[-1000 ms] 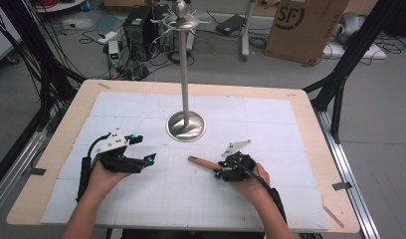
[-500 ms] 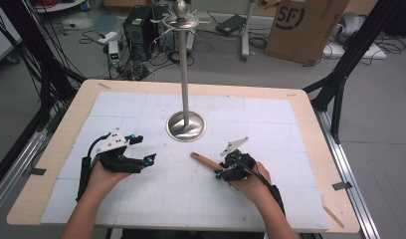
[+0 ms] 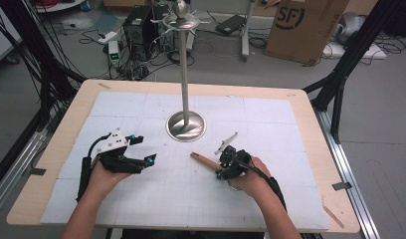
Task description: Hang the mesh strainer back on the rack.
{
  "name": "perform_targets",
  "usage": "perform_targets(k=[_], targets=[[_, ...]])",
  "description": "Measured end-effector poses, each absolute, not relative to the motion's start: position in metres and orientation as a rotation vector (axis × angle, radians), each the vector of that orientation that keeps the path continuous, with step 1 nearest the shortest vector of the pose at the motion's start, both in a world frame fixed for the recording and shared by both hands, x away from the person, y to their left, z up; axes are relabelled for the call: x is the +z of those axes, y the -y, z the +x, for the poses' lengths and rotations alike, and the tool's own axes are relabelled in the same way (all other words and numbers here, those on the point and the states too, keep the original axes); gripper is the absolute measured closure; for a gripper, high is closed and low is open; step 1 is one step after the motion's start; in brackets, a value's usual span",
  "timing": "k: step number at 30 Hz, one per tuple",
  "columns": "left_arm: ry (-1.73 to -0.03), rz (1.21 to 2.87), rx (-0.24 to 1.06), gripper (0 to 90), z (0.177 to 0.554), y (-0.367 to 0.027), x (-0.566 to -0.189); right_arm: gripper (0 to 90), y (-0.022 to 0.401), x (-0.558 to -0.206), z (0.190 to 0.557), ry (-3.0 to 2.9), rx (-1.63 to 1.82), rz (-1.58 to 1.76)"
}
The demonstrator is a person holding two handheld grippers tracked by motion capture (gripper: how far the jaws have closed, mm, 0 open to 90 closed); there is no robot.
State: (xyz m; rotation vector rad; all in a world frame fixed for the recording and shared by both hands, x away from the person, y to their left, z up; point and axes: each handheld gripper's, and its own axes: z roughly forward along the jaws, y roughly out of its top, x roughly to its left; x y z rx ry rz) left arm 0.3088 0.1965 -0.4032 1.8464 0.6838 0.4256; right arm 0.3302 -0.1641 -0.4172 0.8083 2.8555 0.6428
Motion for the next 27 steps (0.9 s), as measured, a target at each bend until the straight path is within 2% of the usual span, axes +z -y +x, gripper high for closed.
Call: perform_targets(k=[9, 27], targets=[[-0.687, 1.849, 0.421, 19.2, 0.3086, -0.1955, -0.4033, 68.1, 0.1599, -0.4151, 0.3355, -2.893, 0.589, 0.804], [-0.683, 1.850, 0.414, 19.2, 0.3086, -0.1946, -0.4037, 68.6, 0.1599, -0.4149, 0.3345, -2.885, 0.596, 0.808]])
